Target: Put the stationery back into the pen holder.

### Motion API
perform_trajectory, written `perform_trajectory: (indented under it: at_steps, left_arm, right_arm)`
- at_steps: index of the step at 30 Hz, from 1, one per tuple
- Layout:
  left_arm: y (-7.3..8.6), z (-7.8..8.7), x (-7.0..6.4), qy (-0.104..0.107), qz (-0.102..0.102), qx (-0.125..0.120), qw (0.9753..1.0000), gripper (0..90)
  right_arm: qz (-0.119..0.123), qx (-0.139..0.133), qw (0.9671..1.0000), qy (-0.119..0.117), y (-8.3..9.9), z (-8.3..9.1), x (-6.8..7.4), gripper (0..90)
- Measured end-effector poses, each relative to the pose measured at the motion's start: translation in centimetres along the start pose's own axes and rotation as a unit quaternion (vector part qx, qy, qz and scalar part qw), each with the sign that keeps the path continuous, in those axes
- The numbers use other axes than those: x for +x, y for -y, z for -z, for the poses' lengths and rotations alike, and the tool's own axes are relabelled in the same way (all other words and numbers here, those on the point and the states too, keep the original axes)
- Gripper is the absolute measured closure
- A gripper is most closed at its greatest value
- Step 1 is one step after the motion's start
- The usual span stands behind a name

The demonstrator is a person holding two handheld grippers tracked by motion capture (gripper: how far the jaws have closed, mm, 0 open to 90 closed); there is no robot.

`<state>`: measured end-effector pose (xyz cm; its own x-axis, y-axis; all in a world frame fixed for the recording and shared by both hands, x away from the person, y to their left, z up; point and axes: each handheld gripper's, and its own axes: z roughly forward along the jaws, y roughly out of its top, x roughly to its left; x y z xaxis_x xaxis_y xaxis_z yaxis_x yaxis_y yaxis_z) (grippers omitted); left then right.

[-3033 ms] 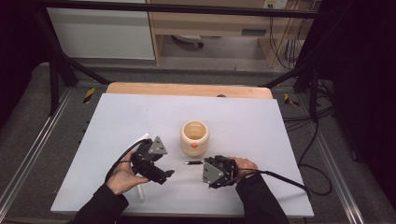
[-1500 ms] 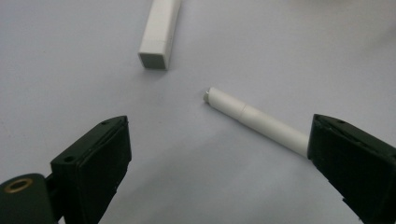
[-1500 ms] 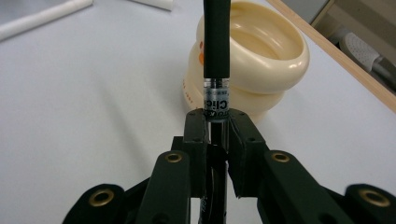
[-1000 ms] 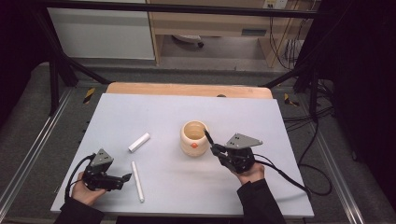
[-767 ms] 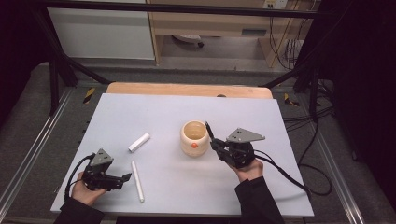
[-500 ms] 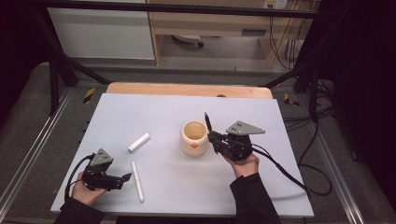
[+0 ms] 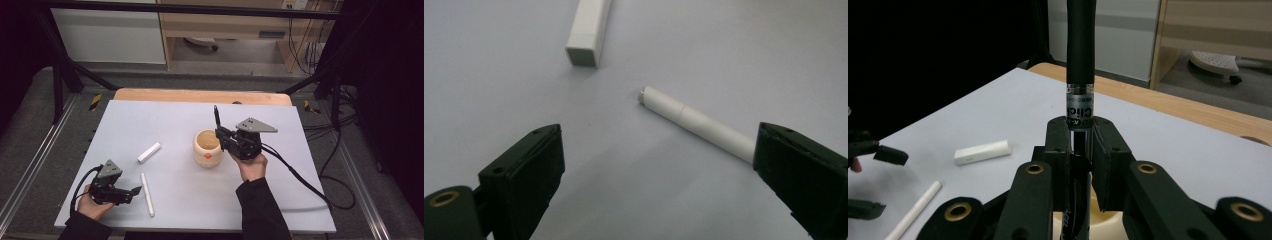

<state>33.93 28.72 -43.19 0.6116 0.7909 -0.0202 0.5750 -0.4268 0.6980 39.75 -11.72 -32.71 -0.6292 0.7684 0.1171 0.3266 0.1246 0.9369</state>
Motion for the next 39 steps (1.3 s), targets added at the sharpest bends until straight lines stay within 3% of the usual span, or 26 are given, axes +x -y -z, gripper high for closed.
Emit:
perform_trajectory:
  at_steps: [11,20,31,39]
  left_arm:
    - [0.0,-0.1,0.0,0.002,0.003,0.0,1.0,6.3]
    - [0.1,-0.1,0.1,0.003,0.004,0.0,1.0,6.4]
    - [0.1,-0.1,0.1,0.004,0.001,0.002,1.0,6.3]
    - [0.1,-0.2,0.1,0.005,0.001,0.004,1.0,6.4]
  right_arm:
    - [-0.005,-0.015,0.9998,0.009,-0.4,-2.6,-0.3,79.3]
    - [-0.012,-0.021,0.9996,0.011,0.3,-4.8,-0.5,79.2]
    - [-0.015,0.003,0.9998,0.014,2.3,-7.2,-0.4,79.2]
    - [-0.023,0.015,0.9996,0.011,3.9,-7.7,-0.6,79.1]
